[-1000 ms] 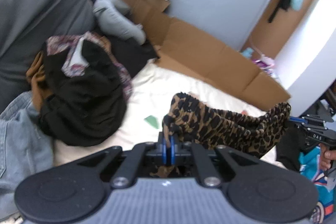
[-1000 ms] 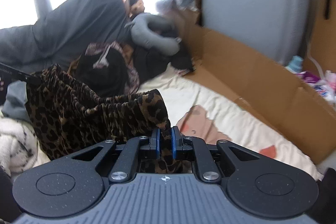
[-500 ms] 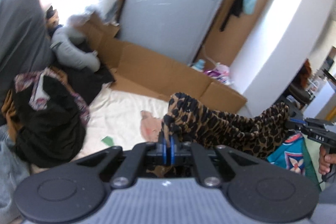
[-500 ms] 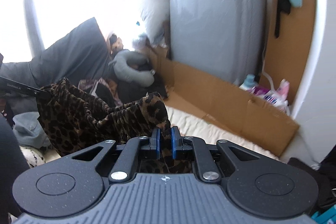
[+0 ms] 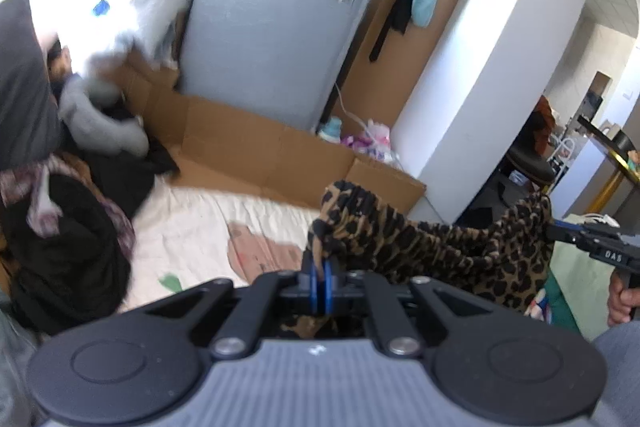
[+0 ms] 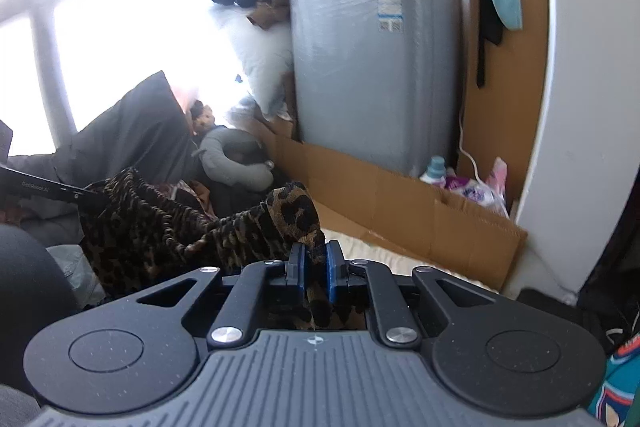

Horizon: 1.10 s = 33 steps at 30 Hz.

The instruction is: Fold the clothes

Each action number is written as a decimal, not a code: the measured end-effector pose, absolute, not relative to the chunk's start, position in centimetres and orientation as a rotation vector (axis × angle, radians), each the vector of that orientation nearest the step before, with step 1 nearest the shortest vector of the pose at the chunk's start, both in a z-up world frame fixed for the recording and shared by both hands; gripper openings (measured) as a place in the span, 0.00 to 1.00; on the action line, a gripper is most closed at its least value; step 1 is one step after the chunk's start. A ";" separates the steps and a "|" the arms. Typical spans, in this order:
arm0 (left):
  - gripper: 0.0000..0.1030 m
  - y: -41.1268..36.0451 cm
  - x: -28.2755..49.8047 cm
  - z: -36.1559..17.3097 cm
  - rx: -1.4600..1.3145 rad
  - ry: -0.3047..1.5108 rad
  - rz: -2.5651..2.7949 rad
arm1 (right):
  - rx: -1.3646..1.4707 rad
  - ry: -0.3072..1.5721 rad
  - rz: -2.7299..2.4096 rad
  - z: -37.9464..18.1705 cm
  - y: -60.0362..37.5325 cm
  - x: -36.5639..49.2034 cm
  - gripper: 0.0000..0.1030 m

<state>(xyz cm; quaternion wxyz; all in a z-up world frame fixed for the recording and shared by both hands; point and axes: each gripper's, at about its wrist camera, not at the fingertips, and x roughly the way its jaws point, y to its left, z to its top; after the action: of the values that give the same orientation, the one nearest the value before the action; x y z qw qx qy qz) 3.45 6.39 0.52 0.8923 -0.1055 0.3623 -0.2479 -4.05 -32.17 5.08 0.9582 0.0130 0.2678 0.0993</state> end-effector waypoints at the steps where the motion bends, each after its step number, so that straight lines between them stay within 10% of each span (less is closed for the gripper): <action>1: 0.04 6.3 3.7 0.0 -0.218 0.764 -0.523 | 0.024 0.557 0.194 4.7 -32.1 -4.0 0.09; 33: 0.04 3.1 17.4 -15.3 -0.222 0.951 -0.467 | 0.112 0.836 0.127 -14.2 -35.7 9.8 0.09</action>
<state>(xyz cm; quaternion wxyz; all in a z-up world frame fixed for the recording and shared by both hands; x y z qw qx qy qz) 17.44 3.06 -15.29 0.8570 -0.1057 0.4527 -0.2225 9.82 -35.73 -14.19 0.9104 0.0546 0.4055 0.0615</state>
